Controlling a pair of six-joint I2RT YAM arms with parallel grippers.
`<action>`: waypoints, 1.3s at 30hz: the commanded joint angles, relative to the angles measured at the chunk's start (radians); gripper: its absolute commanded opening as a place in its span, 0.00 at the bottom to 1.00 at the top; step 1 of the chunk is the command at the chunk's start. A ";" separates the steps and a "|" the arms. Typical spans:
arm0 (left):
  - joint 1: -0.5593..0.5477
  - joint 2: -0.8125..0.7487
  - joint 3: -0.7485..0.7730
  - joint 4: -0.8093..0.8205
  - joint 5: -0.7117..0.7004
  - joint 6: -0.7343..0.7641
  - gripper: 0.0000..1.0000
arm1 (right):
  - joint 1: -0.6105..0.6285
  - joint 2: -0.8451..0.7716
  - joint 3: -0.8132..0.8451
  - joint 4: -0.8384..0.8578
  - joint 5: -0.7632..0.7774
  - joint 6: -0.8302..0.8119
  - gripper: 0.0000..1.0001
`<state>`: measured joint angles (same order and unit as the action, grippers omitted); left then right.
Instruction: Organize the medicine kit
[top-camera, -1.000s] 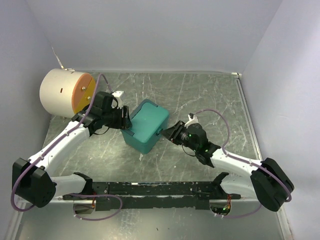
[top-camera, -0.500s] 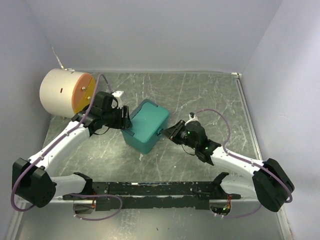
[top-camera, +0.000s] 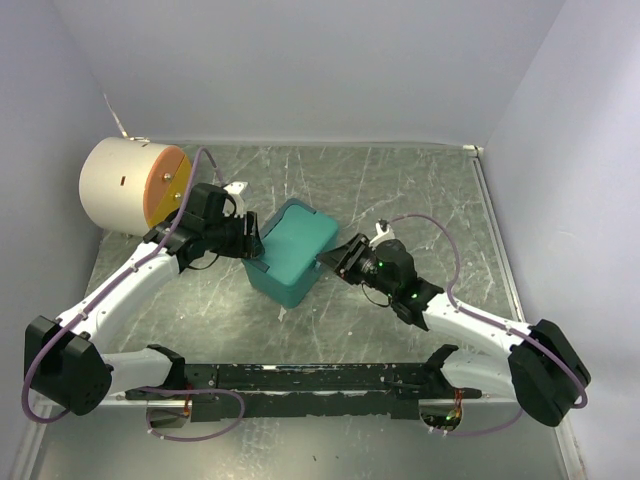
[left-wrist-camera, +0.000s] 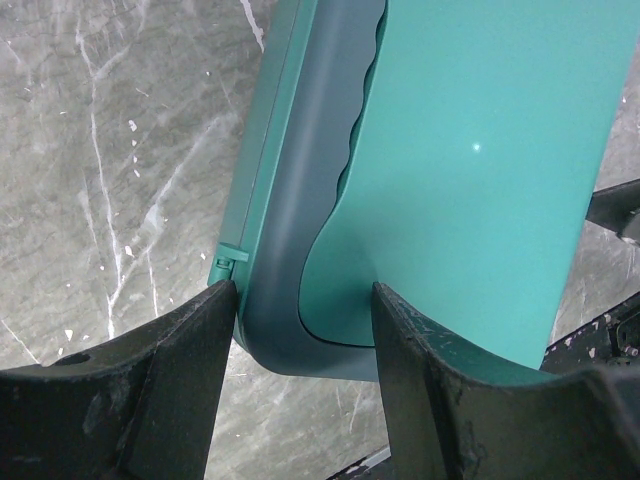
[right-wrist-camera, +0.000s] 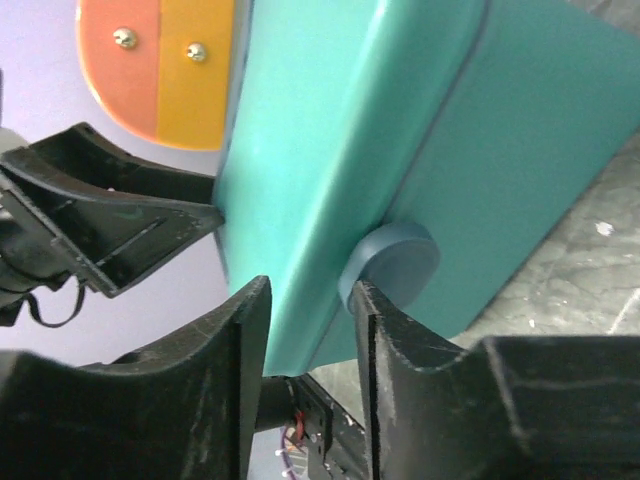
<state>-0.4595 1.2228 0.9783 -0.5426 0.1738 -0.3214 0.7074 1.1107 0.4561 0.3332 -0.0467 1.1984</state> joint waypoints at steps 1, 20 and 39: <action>-0.005 0.007 -0.030 -0.020 0.056 0.002 0.66 | 0.001 -0.028 0.020 0.075 -0.017 0.007 0.41; -0.005 0.014 -0.026 -0.015 0.087 0.002 0.69 | 0.000 0.047 0.071 0.030 -0.015 -0.080 0.48; -0.004 0.030 -0.030 -0.014 0.093 -0.009 0.77 | -0.005 -0.152 -0.025 -0.202 0.107 -0.078 0.82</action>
<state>-0.4557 1.2285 0.9718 -0.5316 0.2039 -0.3214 0.7059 0.9611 0.4957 0.1722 0.0380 1.0752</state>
